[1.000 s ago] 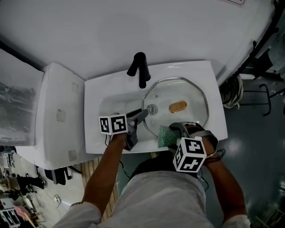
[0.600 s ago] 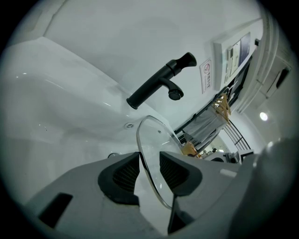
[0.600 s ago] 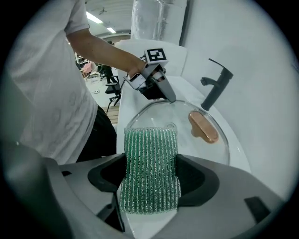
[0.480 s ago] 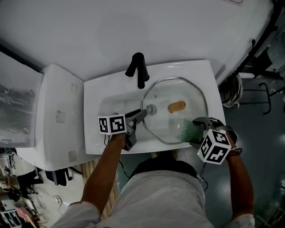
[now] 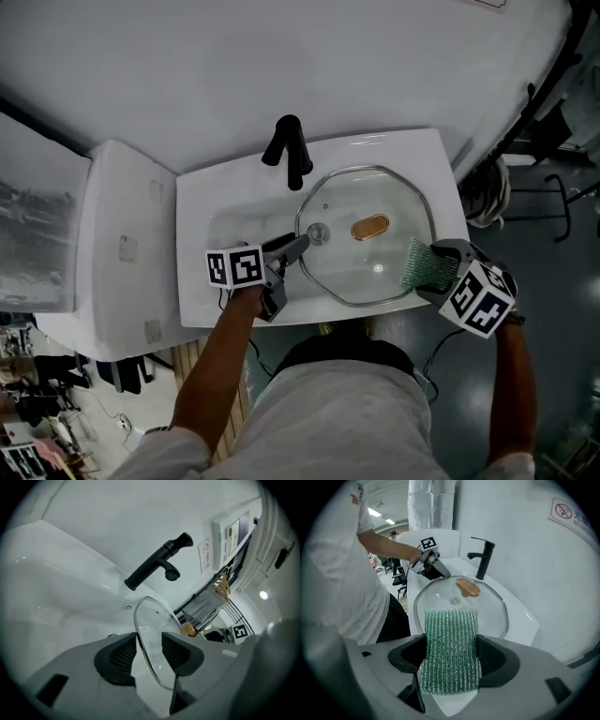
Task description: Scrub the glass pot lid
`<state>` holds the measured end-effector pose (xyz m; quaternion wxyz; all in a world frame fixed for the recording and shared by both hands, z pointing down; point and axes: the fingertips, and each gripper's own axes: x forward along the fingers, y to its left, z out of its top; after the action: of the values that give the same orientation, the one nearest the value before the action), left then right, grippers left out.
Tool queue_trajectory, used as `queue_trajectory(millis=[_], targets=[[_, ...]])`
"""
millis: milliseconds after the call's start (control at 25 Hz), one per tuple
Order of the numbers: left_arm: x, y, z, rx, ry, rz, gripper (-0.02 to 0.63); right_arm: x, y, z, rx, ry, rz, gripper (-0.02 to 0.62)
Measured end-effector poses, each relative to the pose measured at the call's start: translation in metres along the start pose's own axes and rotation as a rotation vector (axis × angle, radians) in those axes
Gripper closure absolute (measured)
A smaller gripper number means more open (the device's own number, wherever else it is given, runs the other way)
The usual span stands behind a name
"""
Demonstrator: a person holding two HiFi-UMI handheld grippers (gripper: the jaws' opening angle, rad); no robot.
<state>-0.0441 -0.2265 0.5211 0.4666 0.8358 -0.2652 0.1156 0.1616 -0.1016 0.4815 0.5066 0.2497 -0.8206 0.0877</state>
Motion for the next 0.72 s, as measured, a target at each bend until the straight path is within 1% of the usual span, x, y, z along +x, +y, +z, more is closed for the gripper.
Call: queue_trajectory(millis=[160,320,400,520,720], targets=[[-0.008,-0.007,0.008,0.026,-0.031,0.007,0.412,-0.017,-0.012,0.018,0.074,-0.073,-0.044,0.262],[-0.024,-0.011,0.021,0.088,-0.078,0.054,0.4,-0.041,-0.028,0.05,0.142,-0.216,-0.088,0.262],[-0.032,-0.021,0.031,0.13,-0.109,0.062,0.4,-0.052,-0.035,0.067,0.164,-0.29,-0.106,0.262],[-0.043,-0.046,0.047,0.207,-0.162,0.051,0.4,-0.065,-0.043,0.091,0.19,-0.39,-0.131,0.262],[-0.058,-0.095,0.072,0.341,-0.262,0.0,0.402,-0.081,-0.053,0.124,0.226,-0.522,-0.155,0.264]])
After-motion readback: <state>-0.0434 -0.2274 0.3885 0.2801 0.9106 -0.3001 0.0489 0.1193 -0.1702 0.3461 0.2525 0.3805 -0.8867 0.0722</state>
